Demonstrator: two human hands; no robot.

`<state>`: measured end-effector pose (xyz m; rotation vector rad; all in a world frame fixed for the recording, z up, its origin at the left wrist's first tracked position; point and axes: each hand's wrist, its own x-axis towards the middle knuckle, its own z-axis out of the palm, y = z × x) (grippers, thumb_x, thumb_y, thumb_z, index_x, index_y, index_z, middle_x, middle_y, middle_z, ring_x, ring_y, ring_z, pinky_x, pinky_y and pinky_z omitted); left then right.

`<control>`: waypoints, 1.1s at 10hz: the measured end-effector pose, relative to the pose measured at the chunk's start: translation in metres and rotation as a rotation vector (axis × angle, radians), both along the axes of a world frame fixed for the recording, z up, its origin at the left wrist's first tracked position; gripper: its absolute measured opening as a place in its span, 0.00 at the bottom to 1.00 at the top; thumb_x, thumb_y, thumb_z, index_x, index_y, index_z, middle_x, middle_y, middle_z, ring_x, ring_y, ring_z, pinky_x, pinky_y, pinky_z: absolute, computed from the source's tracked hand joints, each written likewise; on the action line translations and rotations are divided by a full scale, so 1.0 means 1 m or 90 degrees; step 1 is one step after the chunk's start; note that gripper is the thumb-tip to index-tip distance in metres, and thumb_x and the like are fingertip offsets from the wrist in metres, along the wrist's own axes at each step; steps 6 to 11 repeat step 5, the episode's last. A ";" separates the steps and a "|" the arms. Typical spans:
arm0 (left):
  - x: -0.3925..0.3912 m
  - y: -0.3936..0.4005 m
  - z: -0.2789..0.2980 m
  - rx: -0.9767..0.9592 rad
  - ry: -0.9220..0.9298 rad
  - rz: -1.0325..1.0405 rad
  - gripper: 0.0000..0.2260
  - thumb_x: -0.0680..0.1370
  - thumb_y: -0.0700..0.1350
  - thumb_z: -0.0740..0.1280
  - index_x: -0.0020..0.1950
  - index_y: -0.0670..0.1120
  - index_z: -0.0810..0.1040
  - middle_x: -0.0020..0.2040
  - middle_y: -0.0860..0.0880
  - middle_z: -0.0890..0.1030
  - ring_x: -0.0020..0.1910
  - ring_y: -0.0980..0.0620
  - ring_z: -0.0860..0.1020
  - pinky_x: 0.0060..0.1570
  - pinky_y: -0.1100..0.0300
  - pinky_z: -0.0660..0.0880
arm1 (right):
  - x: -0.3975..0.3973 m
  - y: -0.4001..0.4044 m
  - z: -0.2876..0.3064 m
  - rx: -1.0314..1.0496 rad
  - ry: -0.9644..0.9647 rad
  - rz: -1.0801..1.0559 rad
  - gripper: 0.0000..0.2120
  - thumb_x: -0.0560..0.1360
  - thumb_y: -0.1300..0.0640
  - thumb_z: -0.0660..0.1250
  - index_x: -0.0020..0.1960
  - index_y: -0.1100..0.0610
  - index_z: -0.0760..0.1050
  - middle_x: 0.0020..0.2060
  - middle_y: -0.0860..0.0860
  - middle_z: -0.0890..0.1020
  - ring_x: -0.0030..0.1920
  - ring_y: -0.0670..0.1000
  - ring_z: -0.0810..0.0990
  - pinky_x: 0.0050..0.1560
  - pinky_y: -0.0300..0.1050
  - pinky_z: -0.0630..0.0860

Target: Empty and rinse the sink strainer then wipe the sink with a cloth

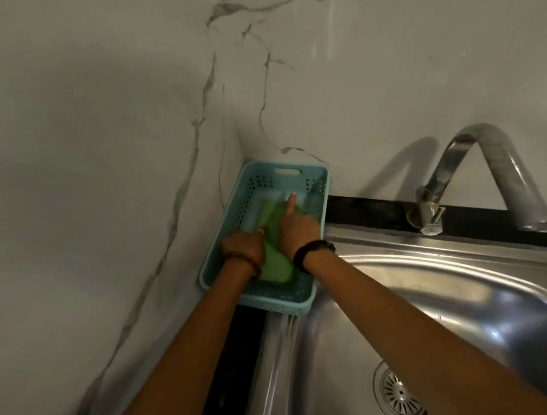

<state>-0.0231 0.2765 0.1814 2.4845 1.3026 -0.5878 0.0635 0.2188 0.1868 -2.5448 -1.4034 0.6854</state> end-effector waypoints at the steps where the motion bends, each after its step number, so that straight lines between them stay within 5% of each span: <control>1: 0.004 0.000 -0.001 0.038 0.072 -0.059 0.24 0.80 0.45 0.57 0.75 0.47 0.55 0.67 0.40 0.72 0.64 0.42 0.72 0.62 0.53 0.68 | -0.002 0.001 -0.003 -0.062 -0.058 0.084 0.17 0.82 0.58 0.52 0.68 0.64 0.66 0.63 0.58 0.75 0.62 0.55 0.75 0.60 0.46 0.72; 2: 0.006 -0.016 0.016 0.126 0.003 -0.048 0.15 0.80 0.45 0.56 0.64 0.42 0.70 0.61 0.40 0.77 0.58 0.42 0.76 0.54 0.53 0.71 | -0.007 -0.008 0.014 0.018 -0.065 0.064 0.13 0.81 0.61 0.53 0.61 0.63 0.71 0.60 0.58 0.78 0.59 0.55 0.77 0.55 0.45 0.74; 3: 0.003 -0.049 0.038 0.143 -0.247 0.034 0.11 0.80 0.43 0.57 0.53 0.38 0.75 0.53 0.39 0.80 0.50 0.41 0.78 0.40 0.54 0.69 | -0.009 -0.036 0.039 0.167 -0.104 0.037 0.11 0.78 0.61 0.56 0.59 0.62 0.69 0.52 0.58 0.81 0.51 0.58 0.80 0.40 0.47 0.70; 5: 0.002 -0.158 0.064 0.110 -0.481 0.030 0.08 0.77 0.46 0.61 0.45 0.41 0.74 0.45 0.40 0.81 0.45 0.41 0.78 0.38 0.56 0.66 | 0.000 -0.167 0.052 0.311 -0.138 -0.126 0.09 0.75 0.51 0.61 0.39 0.53 0.68 0.34 0.56 0.82 0.36 0.59 0.79 0.31 0.43 0.58; 11: 0.002 -0.158 0.064 0.110 -0.481 0.030 0.08 0.77 0.46 0.61 0.45 0.41 0.74 0.45 0.40 0.81 0.45 0.41 0.78 0.38 0.56 0.66 | 0.000 -0.167 0.052 0.311 -0.138 -0.126 0.09 0.75 0.51 0.61 0.39 0.53 0.68 0.34 0.56 0.82 0.36 0.59 0.79 0.31 0.43 0.58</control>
